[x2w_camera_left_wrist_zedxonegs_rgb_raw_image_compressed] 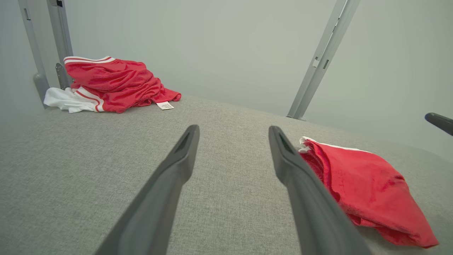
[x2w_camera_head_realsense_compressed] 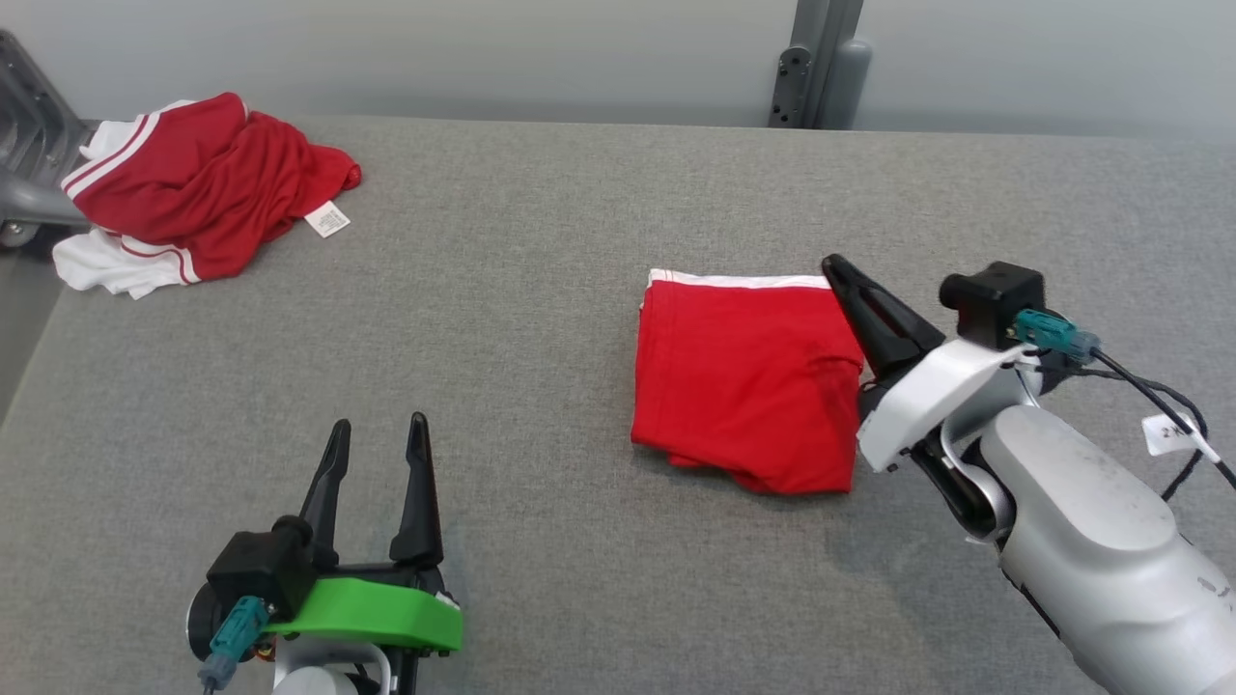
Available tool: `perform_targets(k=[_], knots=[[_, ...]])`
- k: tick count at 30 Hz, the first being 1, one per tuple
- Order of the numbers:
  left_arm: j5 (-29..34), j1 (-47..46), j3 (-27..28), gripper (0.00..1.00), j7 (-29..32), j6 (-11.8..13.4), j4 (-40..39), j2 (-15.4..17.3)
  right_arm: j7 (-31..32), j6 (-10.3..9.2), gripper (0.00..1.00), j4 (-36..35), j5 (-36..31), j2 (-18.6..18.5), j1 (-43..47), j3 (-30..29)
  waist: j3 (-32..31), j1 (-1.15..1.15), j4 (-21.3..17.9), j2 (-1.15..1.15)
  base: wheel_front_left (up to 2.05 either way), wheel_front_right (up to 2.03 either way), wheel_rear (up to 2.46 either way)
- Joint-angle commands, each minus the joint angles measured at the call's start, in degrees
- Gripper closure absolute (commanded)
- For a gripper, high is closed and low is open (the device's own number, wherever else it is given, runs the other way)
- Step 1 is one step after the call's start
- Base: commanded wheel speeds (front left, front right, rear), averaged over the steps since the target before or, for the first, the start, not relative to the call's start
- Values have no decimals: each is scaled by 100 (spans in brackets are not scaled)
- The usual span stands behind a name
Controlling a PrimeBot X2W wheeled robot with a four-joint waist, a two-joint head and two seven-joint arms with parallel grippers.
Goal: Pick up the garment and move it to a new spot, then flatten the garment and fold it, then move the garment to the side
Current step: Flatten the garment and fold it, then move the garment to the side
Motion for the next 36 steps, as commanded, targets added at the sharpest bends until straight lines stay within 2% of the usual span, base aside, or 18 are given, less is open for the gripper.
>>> perform_targets(k=[1,7,12,17,23,36], knots=[[52,-60,51,0,4,4,8,42,-15,0,2,-163,-283,55,285,-365,-150,0,-187,0,0,0,0],[136,39,186,0,4,28,38,44,-15,0,0,-1001,-1486,504,1362,-2042,-309,0,-458,0,0,0,0],[141,166,280,0,4,35,33,31,-16,0,0,-1513,-2103,906,2081,-2820,-429,0,-629,0,0,0,0],[158,347,359,0,4,61,5,19,-16,0,0,-1910,-2434,1276,2641,-3420,-528,0,-750,0,0,0,0],[200,557,450,0,4,68,-63,6,-16,0,0,-2134,-2528,1483,2992,-3609,-564,0,-811,0,0,0,0],[350,580,427,0,5,58,-28,-9,-16,0,0,-2058,-2692,1579,3071,-3561,-575,0,-716,0,0,0,0]])
